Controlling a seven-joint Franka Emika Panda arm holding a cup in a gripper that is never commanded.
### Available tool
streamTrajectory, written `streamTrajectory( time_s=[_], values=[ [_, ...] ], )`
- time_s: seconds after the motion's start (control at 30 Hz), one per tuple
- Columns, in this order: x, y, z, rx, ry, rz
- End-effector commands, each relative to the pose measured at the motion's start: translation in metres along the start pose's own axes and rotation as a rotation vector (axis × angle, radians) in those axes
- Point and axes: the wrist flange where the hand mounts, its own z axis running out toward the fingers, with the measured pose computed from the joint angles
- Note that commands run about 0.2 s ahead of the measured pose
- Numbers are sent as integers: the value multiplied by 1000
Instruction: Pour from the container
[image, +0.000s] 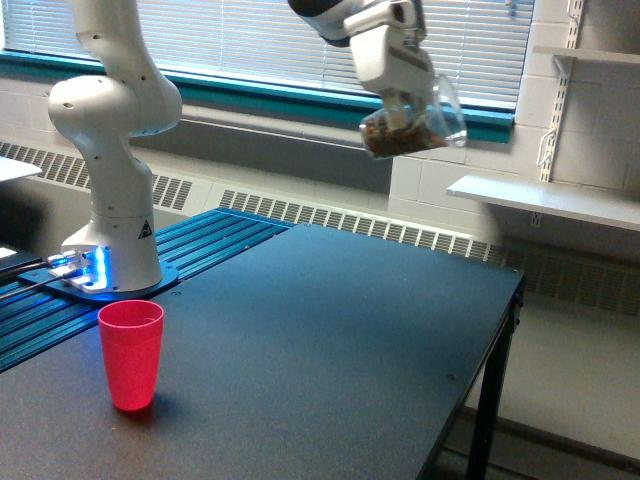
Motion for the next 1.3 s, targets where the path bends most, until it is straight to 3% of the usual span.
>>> streamTrajectory(
  time_s=[0.03,0.77,1.3],
  values=[
    [-11,30,-2,-66,1,101],
    [-65,121,5,-229,-43,312],
    [-97,170,6,-296,-77,504]
  ],
)
